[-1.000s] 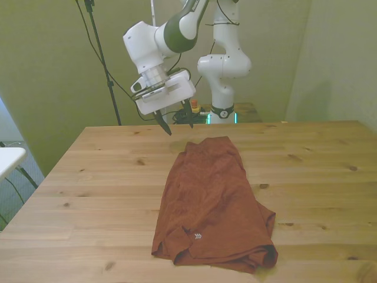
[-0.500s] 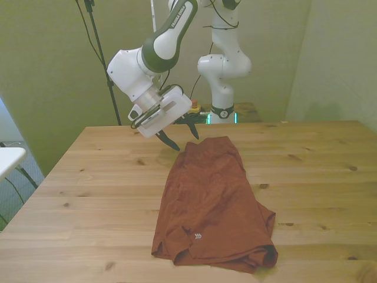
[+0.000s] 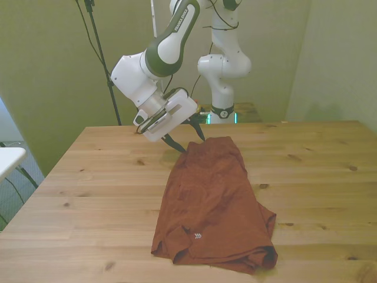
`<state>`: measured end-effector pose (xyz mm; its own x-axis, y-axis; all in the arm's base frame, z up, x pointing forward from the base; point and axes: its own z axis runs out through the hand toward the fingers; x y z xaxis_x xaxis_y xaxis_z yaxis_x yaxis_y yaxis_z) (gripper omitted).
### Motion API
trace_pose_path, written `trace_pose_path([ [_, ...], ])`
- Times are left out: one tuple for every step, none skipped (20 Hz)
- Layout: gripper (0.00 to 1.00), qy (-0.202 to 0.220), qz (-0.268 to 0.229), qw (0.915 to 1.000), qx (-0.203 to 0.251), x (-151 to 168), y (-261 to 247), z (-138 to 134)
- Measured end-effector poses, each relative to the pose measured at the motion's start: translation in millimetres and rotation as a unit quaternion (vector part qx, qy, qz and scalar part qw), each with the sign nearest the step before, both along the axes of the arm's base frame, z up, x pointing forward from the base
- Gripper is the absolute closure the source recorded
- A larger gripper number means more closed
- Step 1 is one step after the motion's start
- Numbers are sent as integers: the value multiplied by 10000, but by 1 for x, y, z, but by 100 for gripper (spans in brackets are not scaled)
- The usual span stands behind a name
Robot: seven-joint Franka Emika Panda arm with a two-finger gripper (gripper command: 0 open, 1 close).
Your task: Unfold the shorts
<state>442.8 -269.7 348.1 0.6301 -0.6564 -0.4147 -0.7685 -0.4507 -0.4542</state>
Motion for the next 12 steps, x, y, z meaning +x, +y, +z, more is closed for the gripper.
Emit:
trace_pose_path([
  [0, -10, -3, 10000, 15, -1, -1, 2],
  [0, -31, -14, 10000, 25, -3, -3, 6],
  [0, -67, -36, 10000, 22, -4, -6, 11],
  [0, -95, -54, 9999, 34, -6, -9, 16],
  [0, -122, -74, 9999, 39, -8, -12, 20],
  [0, -136, -84, 9999, 42, -9, -13, 22],
  [0, -135, -84, 9999, 47, -9, -13, 22],
  [0, -123, -74, 9999, 55, -9, -12, 21],
  [0, -103, -55, 9999, 65, -8, -11, 19],
  [0, -91, -31, 9999, 76, -7, -9, 16],
  [0, -105, 10, 9999, 88, -6, -8, 14],
  [0, -149, 60, 9998, 111, -5, -7, 13],
])
